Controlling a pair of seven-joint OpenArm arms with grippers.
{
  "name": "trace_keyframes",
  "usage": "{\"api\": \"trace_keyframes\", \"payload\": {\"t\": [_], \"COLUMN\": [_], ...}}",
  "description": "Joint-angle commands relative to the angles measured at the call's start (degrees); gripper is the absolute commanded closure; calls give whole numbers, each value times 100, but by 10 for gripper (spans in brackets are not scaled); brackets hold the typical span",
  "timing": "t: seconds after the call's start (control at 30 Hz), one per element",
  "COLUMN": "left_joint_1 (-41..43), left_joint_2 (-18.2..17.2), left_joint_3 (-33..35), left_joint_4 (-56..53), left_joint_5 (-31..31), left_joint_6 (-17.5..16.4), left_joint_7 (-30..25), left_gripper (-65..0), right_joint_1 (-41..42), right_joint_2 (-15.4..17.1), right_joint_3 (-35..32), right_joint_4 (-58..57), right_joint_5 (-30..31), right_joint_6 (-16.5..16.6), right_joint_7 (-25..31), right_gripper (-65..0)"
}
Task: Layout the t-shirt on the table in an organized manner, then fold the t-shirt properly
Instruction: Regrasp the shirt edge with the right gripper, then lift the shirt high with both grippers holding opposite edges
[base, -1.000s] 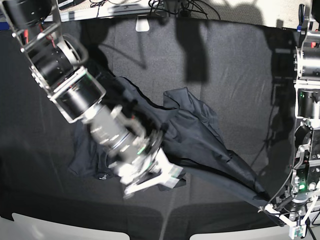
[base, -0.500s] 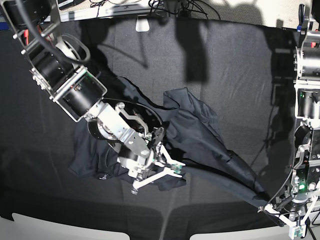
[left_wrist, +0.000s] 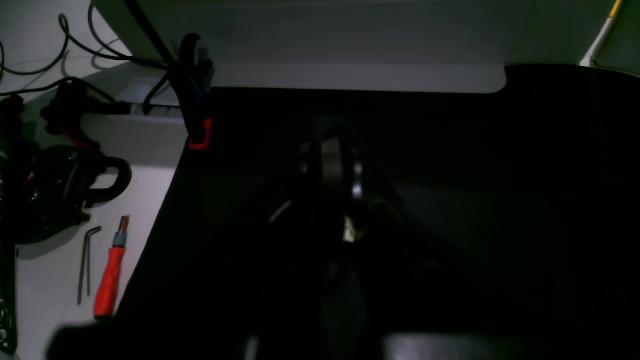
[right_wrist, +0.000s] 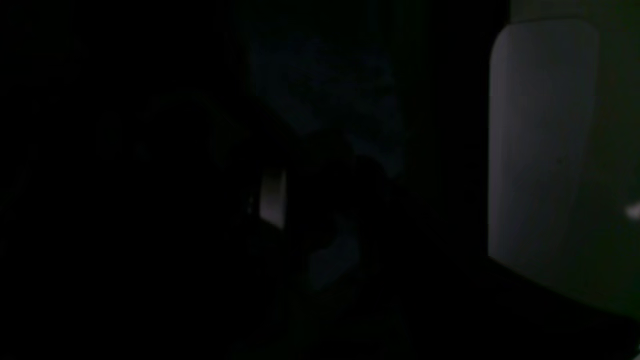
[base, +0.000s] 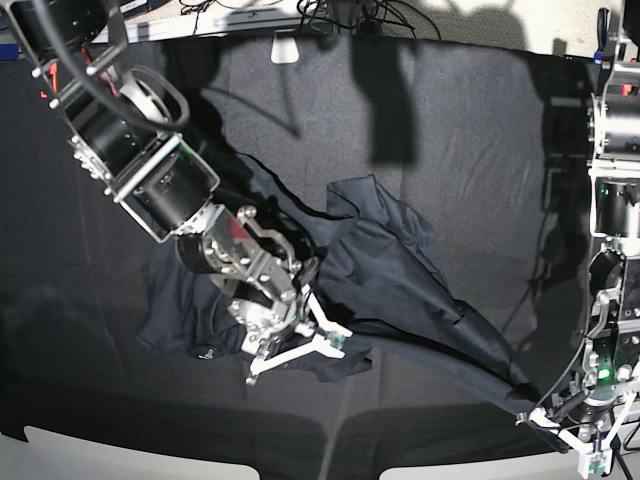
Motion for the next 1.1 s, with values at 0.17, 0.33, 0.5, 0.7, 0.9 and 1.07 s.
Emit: {"api": "trace_keyframes", "payload": {"t": [0.17, 0.33, 0.5, 0.7, 0.9, 1.07], "left_joint_1": [-223, -223, -223, -240, -546, -975], "left_joint_2": [-66, -66, -66, -66, -66, -66], "left_joint_3": [-35, -35, -35, -35, -35, -35], "left_joint_4": [96, 96, 96, 96, 186, 234], "left_joint_5": [35, 35, 35, 33, 28, 33], "left_joint_6": [-61, -61, -61, -61, -61, -61], "left_joint_7": [-197, -195, -199, -203, -286, -286], "left_gripper": [0, 0, 0, 0, 0, 0], "right_joint_1": [264, 452, 774, 1563, 2317, 2876], "right_joint_2": [-20, -17, -35, -31, -98, -166], "right_joint_3": [46, 46, 46, 48, 514, 1733], "right_joint_4": [68, 68, 70, 70, 68, 70], "right_joint_5": [-92, -92, -90, 264, 533, 584], "right_joint_6": [-575, -570, -688, -1134, -1259, -1259], "right_joint_7": [149, -7, -42, -407, -407, -566], "right_gripper": [-55, 0, 0, 0, 0, 0]}}
